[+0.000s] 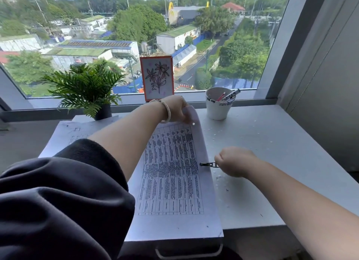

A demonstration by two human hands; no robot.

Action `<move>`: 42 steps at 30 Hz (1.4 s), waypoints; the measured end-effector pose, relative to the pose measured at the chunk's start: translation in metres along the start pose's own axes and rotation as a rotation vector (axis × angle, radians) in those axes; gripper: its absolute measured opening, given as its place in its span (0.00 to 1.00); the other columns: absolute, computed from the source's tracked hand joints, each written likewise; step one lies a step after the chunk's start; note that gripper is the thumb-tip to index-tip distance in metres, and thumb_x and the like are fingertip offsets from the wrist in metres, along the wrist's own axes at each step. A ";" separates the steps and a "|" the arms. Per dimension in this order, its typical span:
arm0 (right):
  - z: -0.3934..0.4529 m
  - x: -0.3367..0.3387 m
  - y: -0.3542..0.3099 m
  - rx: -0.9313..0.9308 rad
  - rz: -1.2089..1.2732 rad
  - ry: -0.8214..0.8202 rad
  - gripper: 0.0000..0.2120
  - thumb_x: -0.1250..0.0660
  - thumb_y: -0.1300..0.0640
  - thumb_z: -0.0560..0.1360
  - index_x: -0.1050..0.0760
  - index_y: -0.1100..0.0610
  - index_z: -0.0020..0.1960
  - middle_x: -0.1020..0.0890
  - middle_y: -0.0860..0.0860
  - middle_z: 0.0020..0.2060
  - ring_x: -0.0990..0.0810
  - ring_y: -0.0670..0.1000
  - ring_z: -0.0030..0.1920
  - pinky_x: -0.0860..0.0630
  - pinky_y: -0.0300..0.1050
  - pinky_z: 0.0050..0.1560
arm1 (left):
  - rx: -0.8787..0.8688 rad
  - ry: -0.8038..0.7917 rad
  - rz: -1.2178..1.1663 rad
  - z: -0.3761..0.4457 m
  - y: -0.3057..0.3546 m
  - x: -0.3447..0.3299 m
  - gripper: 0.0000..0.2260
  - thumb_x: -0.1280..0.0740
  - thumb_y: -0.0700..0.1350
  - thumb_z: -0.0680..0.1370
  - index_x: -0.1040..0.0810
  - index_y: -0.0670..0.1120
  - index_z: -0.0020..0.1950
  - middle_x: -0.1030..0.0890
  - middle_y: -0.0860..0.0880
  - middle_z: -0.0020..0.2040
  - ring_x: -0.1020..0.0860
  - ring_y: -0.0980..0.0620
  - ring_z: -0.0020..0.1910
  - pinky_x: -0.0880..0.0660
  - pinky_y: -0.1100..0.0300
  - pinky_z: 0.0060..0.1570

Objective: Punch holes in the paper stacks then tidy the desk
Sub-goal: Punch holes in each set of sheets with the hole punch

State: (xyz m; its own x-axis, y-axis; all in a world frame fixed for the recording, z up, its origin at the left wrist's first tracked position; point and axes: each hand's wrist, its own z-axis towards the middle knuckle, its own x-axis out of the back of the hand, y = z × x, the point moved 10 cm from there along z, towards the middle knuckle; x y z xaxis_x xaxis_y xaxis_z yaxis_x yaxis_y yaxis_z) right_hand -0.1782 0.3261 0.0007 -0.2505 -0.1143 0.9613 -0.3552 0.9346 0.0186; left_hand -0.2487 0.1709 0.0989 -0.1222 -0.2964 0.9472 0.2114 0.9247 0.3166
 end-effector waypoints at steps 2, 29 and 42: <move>-0.002 -0.002 -0.002 0.011 -0.057 0.013 0.14 0.51 0.58 0.80 0.29 0.55 0.42 0.23 0.57 0.47 0.29 0.57 0.44 0.28 0.45 0.47 | -0.006 -0.043 0.093 -0.002 0.006 -0.002 0.17 0.26 0.54 0.69 0.18 0.47 0.53 0.17 0.47 0.49 0.20 0.48 0.49 0.23 0.52 0.53; -0.015 0.001 -0.004 0.019 -0.117 0.088 0.18 0.52 0.54 0.81 0.23 0.55 0.52 0.21 0.55 0.57 0.23 0.56 0.56 0.29 0.46 0.49 | -0.302 -0.486 0.805 -0.051 0.096 -0.119 0.09 0.34 0.52 0.77 0.25 0.50 0.40 0.29 0.54 0.32 0.26 0.48 0.42 0.31 0.50 0.62; -0.020 0.000 -0.002 -0.089 -0.070 -0.089 0.11 0.51 0.53 0.79 0.31 0.52 0.46 0.22 0.54 0.56 0.29 0.55 0.47 0.30 0.45 0.46 | -0.143 -0.455 0.650 -0.050 0.085 -0.114 0.13 0.36 0.49 0.77 0.29 0.45 0.35 0.29 0.50 0.32 0.28 0.46 0.40 0.31 0.57 0.42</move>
State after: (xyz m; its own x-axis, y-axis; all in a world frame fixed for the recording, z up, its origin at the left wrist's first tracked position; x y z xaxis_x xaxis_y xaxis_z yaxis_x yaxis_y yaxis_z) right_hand -0.1592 0.3306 0.0059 -0.3079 -0.2062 0.9288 -0.2947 0.9489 0.1129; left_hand -0.1679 0.2714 0.0207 -0.3085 0.4451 0.8407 0.4943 0.8301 -0.2581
